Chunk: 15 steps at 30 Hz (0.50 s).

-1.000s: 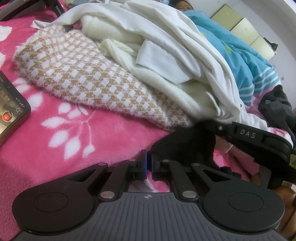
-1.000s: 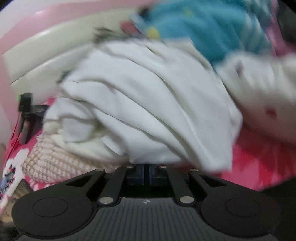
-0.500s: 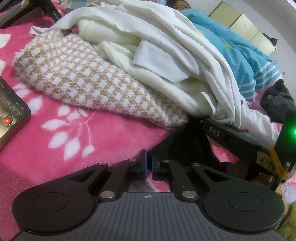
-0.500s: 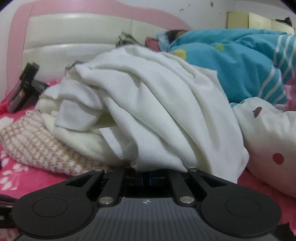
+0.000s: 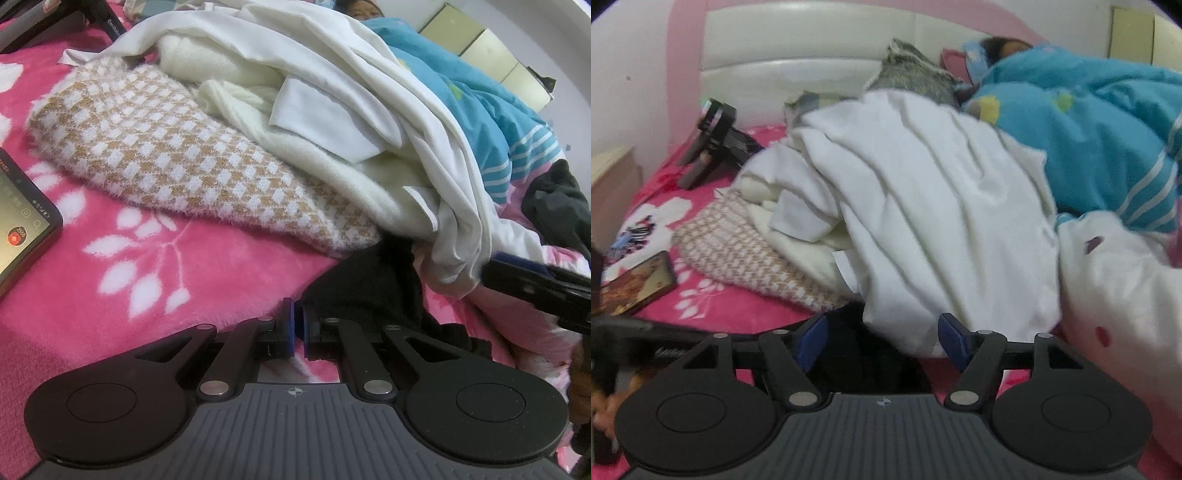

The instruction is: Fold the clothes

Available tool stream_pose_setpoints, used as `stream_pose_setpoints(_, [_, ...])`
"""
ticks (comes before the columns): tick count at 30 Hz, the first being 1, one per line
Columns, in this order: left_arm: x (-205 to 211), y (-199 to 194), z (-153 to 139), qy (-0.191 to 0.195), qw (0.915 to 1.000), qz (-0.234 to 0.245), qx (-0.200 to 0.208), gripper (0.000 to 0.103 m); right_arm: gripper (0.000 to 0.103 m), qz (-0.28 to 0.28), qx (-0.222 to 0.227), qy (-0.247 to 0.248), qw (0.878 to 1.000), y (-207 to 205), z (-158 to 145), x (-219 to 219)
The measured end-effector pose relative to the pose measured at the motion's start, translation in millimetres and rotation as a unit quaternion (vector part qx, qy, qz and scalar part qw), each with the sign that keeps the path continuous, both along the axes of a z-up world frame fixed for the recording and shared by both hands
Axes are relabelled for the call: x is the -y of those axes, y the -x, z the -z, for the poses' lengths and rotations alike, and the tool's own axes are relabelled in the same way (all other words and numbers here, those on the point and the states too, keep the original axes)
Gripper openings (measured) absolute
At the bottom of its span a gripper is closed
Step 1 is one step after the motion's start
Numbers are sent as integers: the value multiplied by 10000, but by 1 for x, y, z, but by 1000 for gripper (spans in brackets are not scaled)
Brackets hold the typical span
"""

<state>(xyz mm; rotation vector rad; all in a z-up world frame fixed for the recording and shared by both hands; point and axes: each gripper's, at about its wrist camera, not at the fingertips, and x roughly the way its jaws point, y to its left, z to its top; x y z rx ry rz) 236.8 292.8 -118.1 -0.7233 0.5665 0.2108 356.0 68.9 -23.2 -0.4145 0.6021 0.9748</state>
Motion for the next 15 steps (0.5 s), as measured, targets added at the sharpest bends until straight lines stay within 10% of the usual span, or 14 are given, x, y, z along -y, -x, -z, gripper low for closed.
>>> stream_pose_setpoints(13, [2, -4, -1, -59, 10000, -25, -7, 6, 56, -12, -835, 603, 9947, -57, 61, -5])
stream_pose_setpoints(15, [3, -5, -1, -67, 10000, -30, -6, 6, 29, -77, -956, 807, 9921, -58, 71, -12])
